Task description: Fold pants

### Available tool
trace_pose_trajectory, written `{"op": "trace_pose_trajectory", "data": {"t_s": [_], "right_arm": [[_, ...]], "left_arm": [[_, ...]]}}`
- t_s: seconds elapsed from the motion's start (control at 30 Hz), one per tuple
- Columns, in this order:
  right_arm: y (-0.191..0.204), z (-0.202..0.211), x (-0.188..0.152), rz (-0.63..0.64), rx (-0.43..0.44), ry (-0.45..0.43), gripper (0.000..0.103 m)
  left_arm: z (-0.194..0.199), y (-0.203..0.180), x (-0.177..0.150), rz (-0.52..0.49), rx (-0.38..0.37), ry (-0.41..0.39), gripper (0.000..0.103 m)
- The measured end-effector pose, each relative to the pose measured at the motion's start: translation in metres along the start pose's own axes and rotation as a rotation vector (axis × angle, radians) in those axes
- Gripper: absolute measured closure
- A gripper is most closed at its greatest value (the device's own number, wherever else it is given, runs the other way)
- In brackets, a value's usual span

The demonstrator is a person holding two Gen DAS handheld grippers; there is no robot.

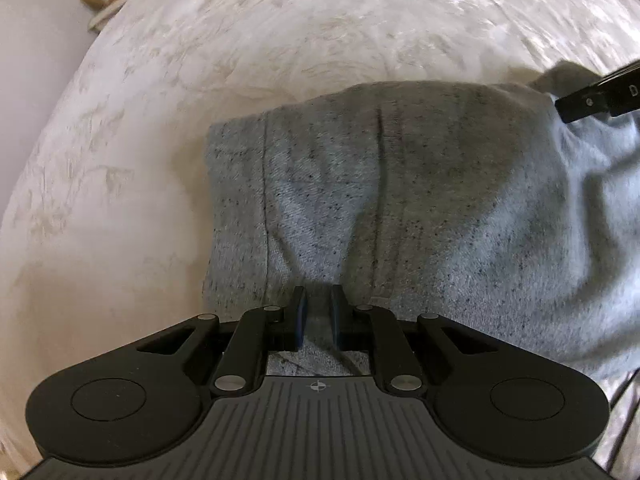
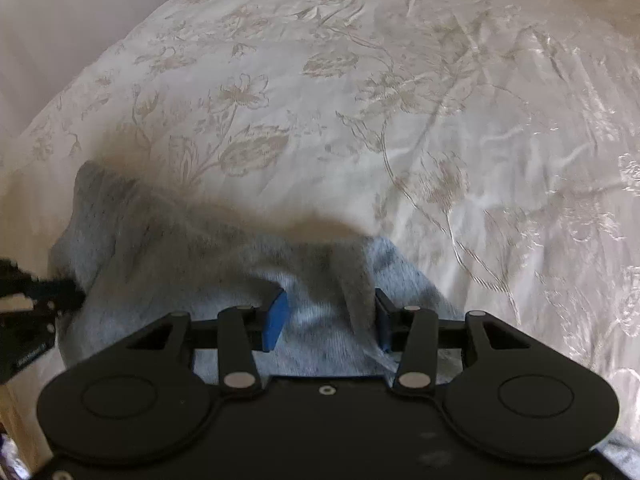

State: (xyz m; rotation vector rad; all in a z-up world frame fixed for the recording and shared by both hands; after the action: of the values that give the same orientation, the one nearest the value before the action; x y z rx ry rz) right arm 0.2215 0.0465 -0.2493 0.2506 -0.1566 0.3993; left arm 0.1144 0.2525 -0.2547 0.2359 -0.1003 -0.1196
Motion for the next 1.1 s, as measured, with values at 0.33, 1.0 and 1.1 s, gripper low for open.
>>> {"op": "trace_pose_trajectory", "data": {"t_s": [0.33, 1.0, 1.1], "right_arm": [[-0.026, -0.003, 0.028, -0.194, 0.017, -0.006, 0.102], [0.004, 0.049, -0.124, -0.236, -0.108, 0.025, 0.082], [0.013, 0.033, -0.180, -0.302, -0.109, 0.119, 0.082]], "left_arm": [[-0.007, 0.012, -0.009, 0.039, -0.039, 0.007, 0.089], [0.030, -0.044, -0.007, -0.074, -0.087, -0.064, 0.089], [0.012, -0.047, -0.021, -0.079, -0.084, 0.002, 0.089]]}}
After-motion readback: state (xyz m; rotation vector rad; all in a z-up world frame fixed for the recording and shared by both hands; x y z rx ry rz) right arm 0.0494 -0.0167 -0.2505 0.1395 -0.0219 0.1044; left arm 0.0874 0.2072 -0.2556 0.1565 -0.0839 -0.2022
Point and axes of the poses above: each gripper's, at about its wrist camera, not at the fingertips, and z roughly against the way its jaws point, y to its left, x to its top, the point moved 7 cm from there along -z, roughly the way its jaws point, and after that the axes turned 14 degrees about y, right-handed, at the moved point
